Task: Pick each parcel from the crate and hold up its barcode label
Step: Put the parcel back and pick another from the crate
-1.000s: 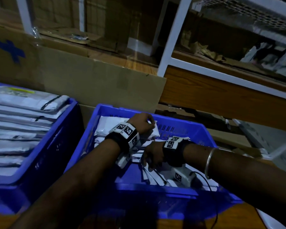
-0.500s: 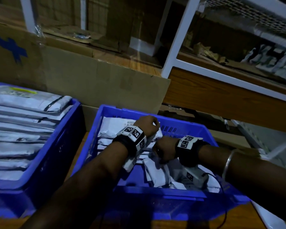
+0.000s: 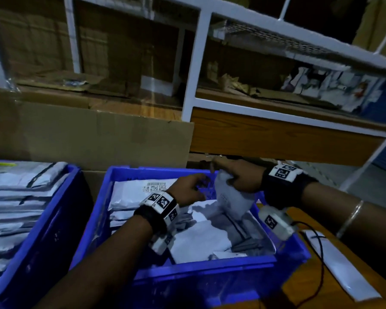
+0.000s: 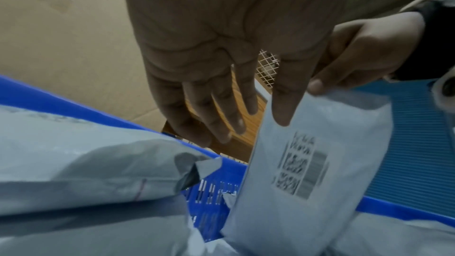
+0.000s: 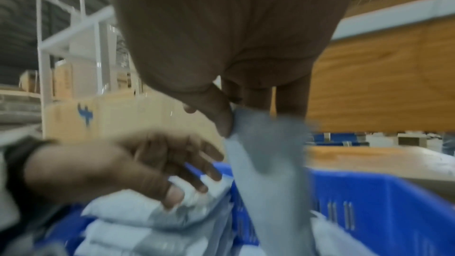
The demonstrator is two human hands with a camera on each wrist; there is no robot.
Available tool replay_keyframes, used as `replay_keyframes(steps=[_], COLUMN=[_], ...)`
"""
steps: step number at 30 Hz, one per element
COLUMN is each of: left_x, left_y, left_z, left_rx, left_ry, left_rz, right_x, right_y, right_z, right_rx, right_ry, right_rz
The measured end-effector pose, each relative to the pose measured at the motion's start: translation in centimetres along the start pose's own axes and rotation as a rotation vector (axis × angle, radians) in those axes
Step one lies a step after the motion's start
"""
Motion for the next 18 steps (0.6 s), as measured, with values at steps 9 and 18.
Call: replay_keyframes(steps=[9,18], left_x=[0.7,2.5], left_y=[0.4,-4.2], left_z=[1.3,4.0], left_rx=[-0.074,-0.023], left_ry=[0.068,-0.089], left_rz=[-0.017,-0.089], right_x=[-2.9,-4.4], right_y=[-3.2,-6.1], right_z=[-1.8,-2.8], right_rx=[0.075,-0.187], right_ry=[-0.024,-0.122], right_rz=[-0.003,0.078])
Point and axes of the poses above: each hand's wrist, its own z-axis towards the middle knuckle, its own x-axis out of the palm, y = z × x, the point moved 1 cm from there along z, towards the middle knuckle, and after that the axes turned 2 degrees about x, right-handed, at the moved point
